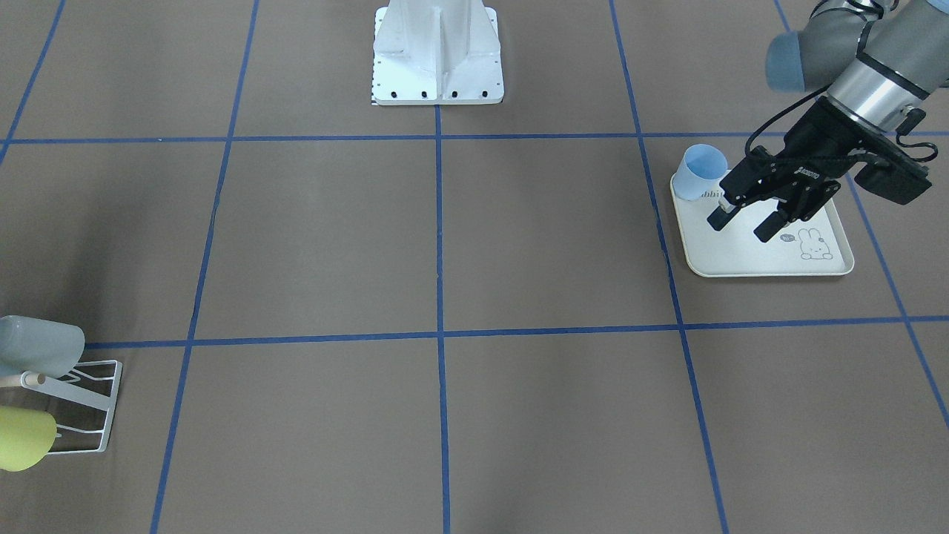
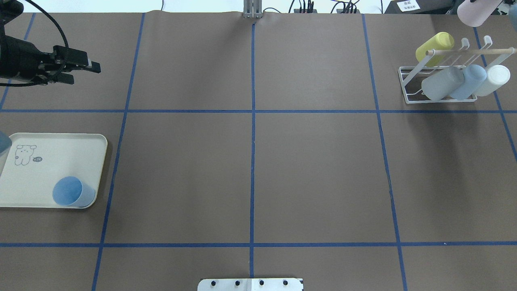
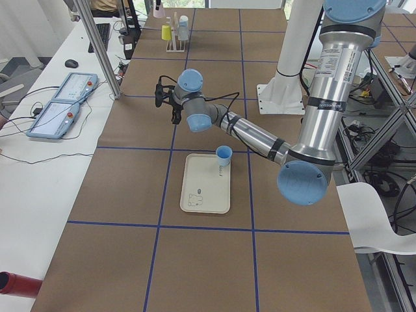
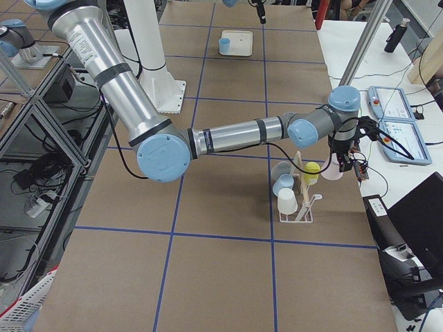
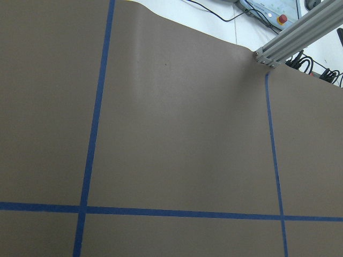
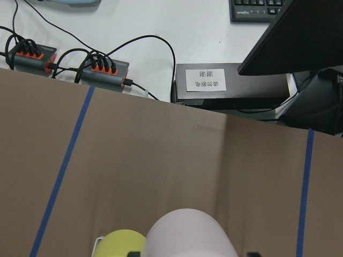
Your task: Transfer IKEA cup to right arm and place on rack
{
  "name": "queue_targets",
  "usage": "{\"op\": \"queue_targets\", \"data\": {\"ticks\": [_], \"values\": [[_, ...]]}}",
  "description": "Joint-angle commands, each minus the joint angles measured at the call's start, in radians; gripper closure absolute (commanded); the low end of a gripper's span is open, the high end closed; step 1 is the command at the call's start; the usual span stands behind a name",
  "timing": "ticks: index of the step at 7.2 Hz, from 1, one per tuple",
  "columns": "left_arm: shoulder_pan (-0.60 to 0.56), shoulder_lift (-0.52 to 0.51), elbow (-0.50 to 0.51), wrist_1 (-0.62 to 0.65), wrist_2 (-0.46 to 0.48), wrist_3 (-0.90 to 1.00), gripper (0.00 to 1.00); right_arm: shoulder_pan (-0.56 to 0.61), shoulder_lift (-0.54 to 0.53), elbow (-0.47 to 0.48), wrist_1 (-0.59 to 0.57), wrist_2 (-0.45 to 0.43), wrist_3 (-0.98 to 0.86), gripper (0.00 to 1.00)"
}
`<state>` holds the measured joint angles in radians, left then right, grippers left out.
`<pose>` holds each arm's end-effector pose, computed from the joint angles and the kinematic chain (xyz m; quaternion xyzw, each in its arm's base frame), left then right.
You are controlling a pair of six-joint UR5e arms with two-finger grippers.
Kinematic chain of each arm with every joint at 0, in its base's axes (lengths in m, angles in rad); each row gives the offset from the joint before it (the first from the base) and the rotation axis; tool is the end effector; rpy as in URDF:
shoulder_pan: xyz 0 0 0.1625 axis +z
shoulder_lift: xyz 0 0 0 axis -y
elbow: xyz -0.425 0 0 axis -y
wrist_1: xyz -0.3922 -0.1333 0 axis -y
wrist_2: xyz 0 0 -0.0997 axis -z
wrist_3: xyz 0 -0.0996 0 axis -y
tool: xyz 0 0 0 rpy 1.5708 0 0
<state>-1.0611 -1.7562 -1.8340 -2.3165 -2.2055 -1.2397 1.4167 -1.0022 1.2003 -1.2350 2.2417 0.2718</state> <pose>0.2001 -0.5102 0.3469 0.1445 0.5754 -0.1165 0.7965 -0.0429 -0.7411 0.4599 0.1764 -0.3630 -0.0331 0.9143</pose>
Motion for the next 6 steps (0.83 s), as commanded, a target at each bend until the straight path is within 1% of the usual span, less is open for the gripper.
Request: {"op": "queue_targets", "data": {"ticks": [1,6], "values": [[0.001,0.001,-0.002,0.0,0.001,0.0,0.0,-0.002,-0.013,-0.014,-0.011,0.001,-0.008,0.86],[0.003,0.003,-0.004,0.0,0.001,-0.001,0.0,-0.021,-0.049,-0.013,-0.005,0.01,-0.006,0.8]]}}
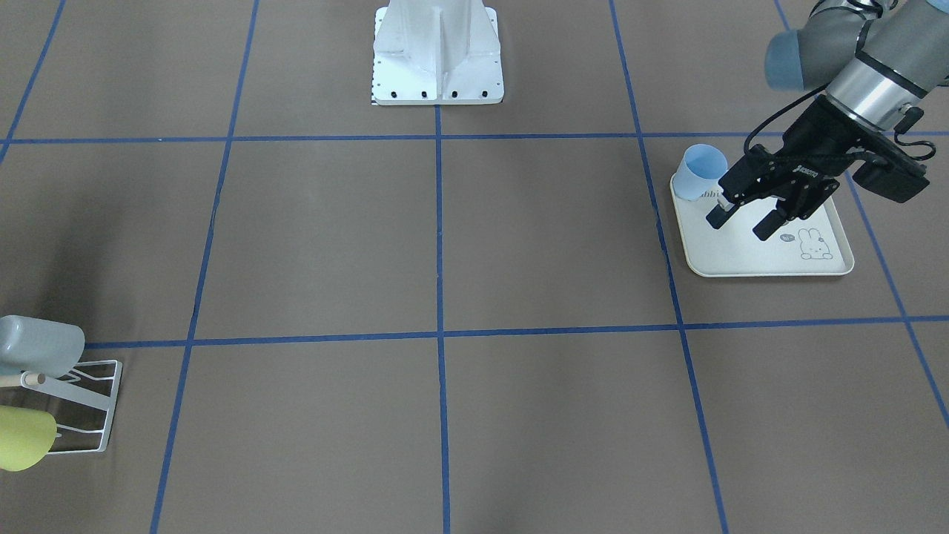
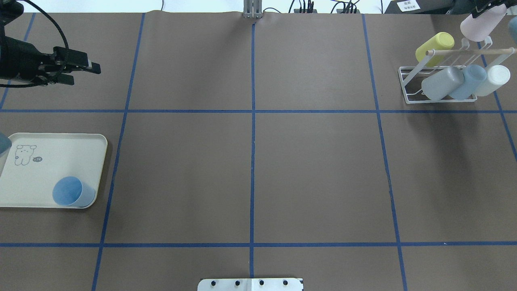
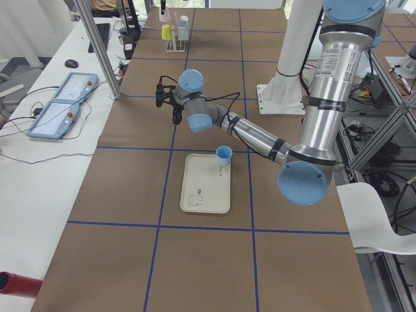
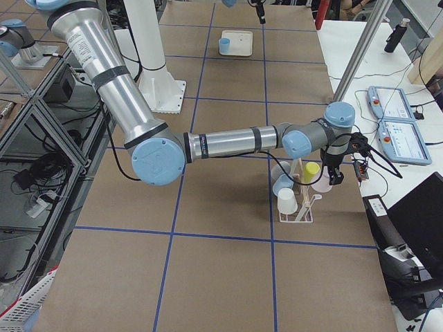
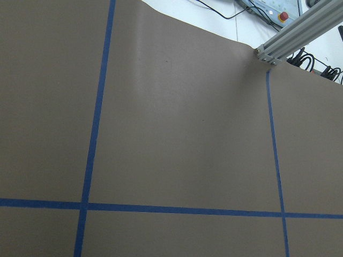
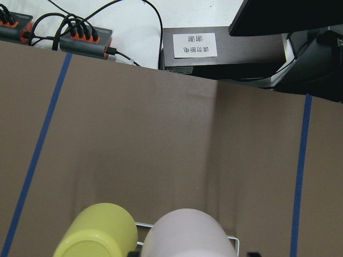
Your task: Transfer IKEA cup to right arm and place on rack
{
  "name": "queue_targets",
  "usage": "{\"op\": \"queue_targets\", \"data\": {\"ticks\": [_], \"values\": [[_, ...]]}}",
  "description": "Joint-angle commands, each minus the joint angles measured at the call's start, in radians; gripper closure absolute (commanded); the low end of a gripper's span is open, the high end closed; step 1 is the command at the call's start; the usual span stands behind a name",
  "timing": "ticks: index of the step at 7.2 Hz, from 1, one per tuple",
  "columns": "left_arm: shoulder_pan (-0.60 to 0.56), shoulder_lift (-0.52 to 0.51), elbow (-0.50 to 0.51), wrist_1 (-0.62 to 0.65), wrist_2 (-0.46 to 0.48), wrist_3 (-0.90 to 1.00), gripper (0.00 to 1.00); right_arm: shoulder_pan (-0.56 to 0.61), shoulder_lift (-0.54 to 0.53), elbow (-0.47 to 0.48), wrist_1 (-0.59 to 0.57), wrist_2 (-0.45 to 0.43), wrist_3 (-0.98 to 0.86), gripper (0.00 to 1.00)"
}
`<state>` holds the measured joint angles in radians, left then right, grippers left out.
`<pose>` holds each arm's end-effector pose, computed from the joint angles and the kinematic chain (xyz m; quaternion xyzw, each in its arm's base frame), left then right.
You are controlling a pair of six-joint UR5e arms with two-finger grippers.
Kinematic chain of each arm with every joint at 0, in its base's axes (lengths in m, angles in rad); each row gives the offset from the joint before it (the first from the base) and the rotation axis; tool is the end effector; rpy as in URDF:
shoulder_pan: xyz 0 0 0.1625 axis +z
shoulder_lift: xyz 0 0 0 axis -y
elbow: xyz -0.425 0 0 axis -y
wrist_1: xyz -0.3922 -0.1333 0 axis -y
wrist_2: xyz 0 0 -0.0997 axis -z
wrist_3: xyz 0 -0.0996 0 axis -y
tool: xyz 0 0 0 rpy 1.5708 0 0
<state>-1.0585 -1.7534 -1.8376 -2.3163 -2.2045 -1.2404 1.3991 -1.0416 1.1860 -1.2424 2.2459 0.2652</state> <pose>0.2007 -0.5086 0.3468 0.1441 0.5756 -0.1159 0.7965 -0.0542 -0.7283 0.4967 0.1460 -0.3622 -0.0346 0.9199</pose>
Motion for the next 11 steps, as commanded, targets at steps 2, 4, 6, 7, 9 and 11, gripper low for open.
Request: {"op": "queue_targets", "data": {"ticks": [2,4,6,7,9,11], "values": [[0.0,0.0,0.0,0.0,0.0,-0.001,0.0,-0.003,-0.035,0.009,0.006,0.053,-0.001,0.79],[0.0,0.0,-0.003,0.0,0.0,-0.001,0.0,-0.012,-0.04,0.009,0.006,0.052,-0.004,0.79],[0.0,0.0,-0.008,0.0,-0.001,-0.001,0.0,-0.032,-0.038,0.006,0.008,0.047,-0.003,0.78],[0.0,0.0,-0.006,0.0,-0.001,-0.002,0.0,-0.041,-0.037,0.006,0.008,0.046,-0.001,0.76],[0.0,0.0,-0.008,0.0,-0.001,-0.002,0.0,-0.069,-0.032,0.003,0.006,0.043,0.0,0.7],[-0.001,0.002,-0.015,0.0,-0.001,-0.007,0.0,-0.072,-0.028,0.003,0.006,0.043,-0.001,0.34]]}}
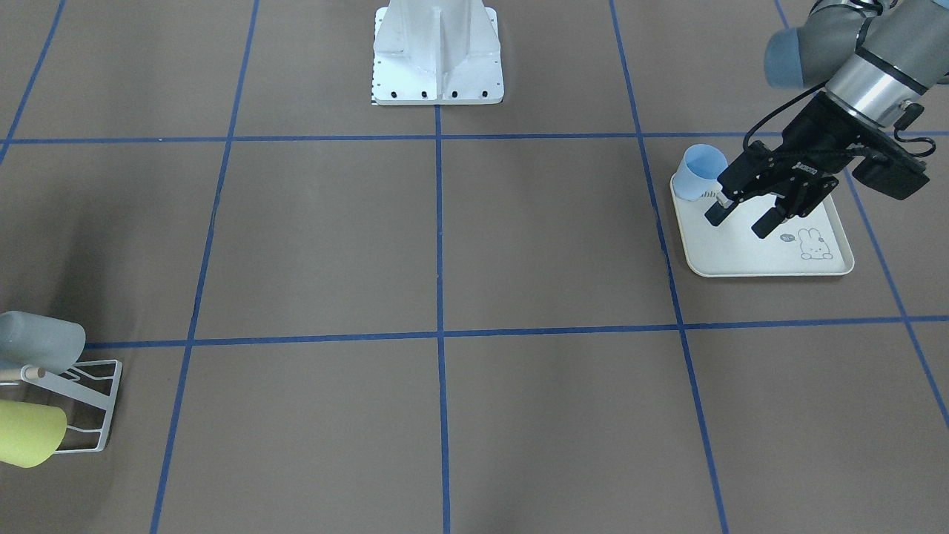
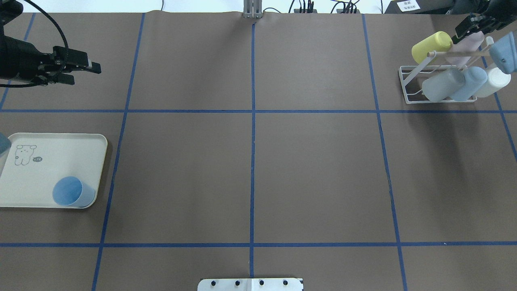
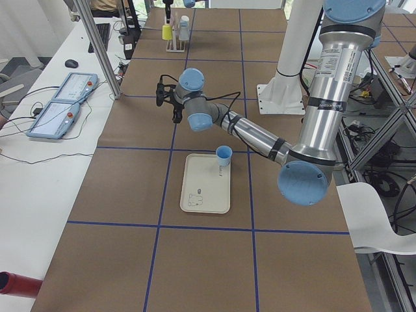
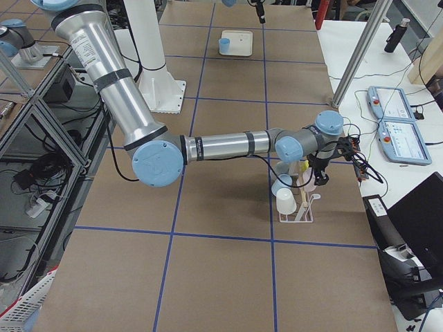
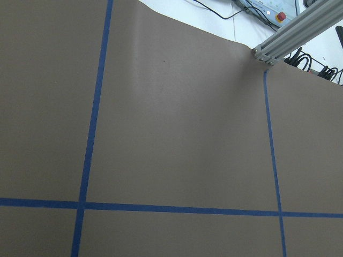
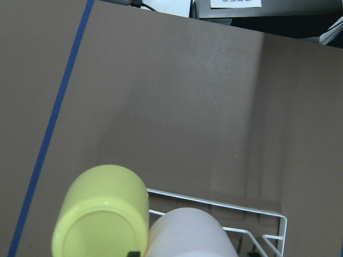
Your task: Transfer IKEA cup to right arm and place on rack
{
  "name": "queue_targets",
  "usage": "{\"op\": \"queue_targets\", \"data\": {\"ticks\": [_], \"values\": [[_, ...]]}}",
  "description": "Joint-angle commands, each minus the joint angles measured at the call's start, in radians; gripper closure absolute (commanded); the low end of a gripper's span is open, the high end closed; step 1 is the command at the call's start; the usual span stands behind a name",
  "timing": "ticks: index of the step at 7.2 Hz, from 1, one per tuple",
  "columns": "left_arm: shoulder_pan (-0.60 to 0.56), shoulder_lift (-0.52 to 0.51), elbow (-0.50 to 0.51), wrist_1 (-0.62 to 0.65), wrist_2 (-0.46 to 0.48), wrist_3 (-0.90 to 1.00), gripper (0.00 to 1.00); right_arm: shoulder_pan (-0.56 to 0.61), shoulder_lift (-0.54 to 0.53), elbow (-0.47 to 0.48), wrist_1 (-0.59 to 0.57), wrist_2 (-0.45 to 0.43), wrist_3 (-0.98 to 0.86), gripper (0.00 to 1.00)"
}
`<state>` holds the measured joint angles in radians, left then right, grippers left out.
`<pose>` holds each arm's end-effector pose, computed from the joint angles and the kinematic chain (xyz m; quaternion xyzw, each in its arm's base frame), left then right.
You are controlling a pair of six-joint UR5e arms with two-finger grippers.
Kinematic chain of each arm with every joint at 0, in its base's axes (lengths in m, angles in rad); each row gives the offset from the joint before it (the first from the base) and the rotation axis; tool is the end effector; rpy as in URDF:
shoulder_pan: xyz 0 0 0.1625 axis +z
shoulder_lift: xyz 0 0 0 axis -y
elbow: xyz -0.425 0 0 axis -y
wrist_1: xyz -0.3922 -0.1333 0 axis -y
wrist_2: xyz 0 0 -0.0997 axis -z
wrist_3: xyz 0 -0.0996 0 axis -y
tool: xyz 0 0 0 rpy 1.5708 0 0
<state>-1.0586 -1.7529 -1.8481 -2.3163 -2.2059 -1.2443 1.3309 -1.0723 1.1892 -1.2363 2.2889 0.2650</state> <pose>0.1995 -0.5062 0.3421 0.1457 0.5786 -0.1150 0.7942 -0.1041 -0.7108 0.5140 0.1173 -0.3840 -0.0672 0.9134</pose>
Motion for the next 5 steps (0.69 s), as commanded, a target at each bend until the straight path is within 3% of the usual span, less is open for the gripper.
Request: {"op": "queue_targets", "data": {"ticks": [1,3,5], "values": [[-0.001,0.001,-0.005,0.0,0.0,-0.003,0.0,-0.004,0.003,0.0,0.001,-0.002,0.0,0.02],[0.0,0.019,-0.006,0.005,-0.002,0.005,0.0,-0.004,0.003,-0.002,0.0,-0.002,0.0,0.01],[0.013,0.05,-0.042,0.142,0.002,0.14,0.0,0.001,0.014,0.007,0.0,0.001,0.005,0.01]]}}
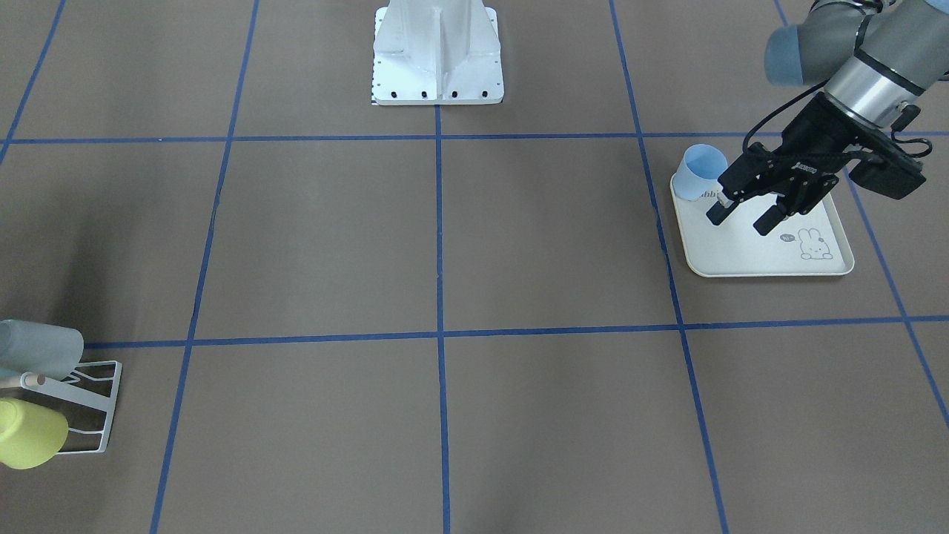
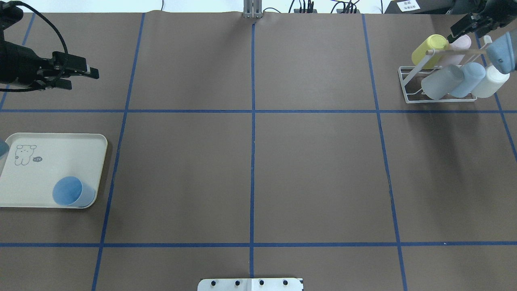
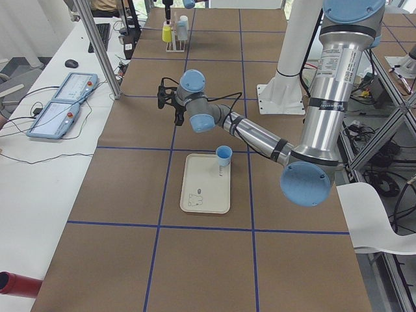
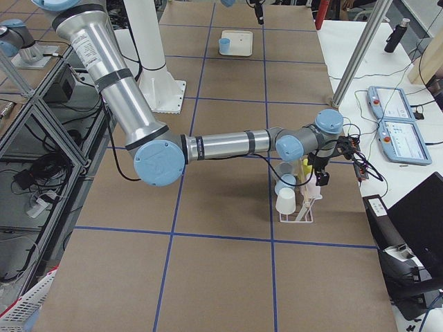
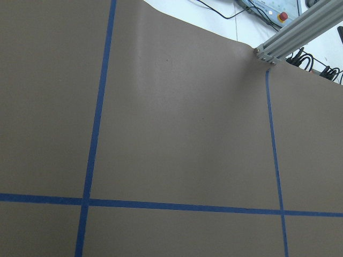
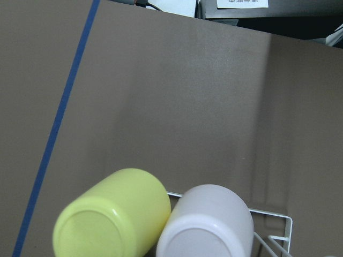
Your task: Transfer IKEA cup to right arm and place on rack
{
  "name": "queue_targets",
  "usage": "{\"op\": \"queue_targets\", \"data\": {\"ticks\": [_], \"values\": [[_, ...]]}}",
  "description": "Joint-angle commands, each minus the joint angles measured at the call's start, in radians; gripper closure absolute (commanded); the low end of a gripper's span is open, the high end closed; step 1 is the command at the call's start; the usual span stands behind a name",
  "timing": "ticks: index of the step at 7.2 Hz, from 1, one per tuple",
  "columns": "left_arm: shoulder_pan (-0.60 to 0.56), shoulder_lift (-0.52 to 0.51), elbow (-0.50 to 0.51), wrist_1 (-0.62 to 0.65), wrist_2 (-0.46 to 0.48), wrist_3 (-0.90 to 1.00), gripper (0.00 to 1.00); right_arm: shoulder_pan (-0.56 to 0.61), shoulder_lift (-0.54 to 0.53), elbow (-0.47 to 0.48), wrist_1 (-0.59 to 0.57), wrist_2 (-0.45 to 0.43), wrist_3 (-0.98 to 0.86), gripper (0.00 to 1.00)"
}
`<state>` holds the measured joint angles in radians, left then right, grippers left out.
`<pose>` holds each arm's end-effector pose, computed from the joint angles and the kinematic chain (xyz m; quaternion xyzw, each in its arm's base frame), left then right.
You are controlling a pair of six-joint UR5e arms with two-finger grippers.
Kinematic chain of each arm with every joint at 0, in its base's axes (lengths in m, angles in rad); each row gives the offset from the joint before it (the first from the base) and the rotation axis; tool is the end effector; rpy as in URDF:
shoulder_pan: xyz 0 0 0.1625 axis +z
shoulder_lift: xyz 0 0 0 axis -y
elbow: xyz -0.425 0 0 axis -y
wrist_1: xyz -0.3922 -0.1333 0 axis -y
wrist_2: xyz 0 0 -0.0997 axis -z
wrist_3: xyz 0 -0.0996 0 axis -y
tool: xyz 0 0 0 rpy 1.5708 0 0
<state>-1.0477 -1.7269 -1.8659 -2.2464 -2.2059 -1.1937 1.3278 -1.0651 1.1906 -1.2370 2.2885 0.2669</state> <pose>0.2026 -0.4999 0.3557 0.1319 0.5565 -0.1068 0.8133 -0.1069 -0.7129 0.5083 0.1200 -0.3847 -0.0690 0.9126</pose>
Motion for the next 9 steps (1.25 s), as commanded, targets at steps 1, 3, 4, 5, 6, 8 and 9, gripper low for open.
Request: {"op": "queue_targets", "data": {"ticks": [1,3,4,5,6,8,9], "values": [[0.005,0.091,-0.038,0.095,0.0,0.139,0.0,0.01,0.023,0.012,-0.007,0.008,0.02,0.01],[0.064,0.148,-0.053,0.169,0.002,0.143,0.0,0.01,0.016,0.044,-0.006,0.009,0.078,0.01],[0.107,0.212,-0.079,0.171,0.003,0.149,0.0,0.008,0.01,0.058,-0.007,0.011,0.08,0.01],[0.145,0.271,-0.099,0.171,0.008,0.149,0.0,0.008,0.008,0.063,-0.007,0.015,0.08,0.01],[0.176,0.32,-0.116,0.171,0.009,0.148,0.0,0.01,0.007,0.064,-0.009,0.046,0.08,0.01],[0.241,0.351,-0.116,0.172,0.055,0.146,0.0,0.011,-0.053,0.14,-0.01,0.117,0.098,0.01],[0.25,0.362,-0.116,0.172,0.055,0.146,0.01,0.011,-0.094,0.205,-0.009,0.117,0.154,0.01]]}}
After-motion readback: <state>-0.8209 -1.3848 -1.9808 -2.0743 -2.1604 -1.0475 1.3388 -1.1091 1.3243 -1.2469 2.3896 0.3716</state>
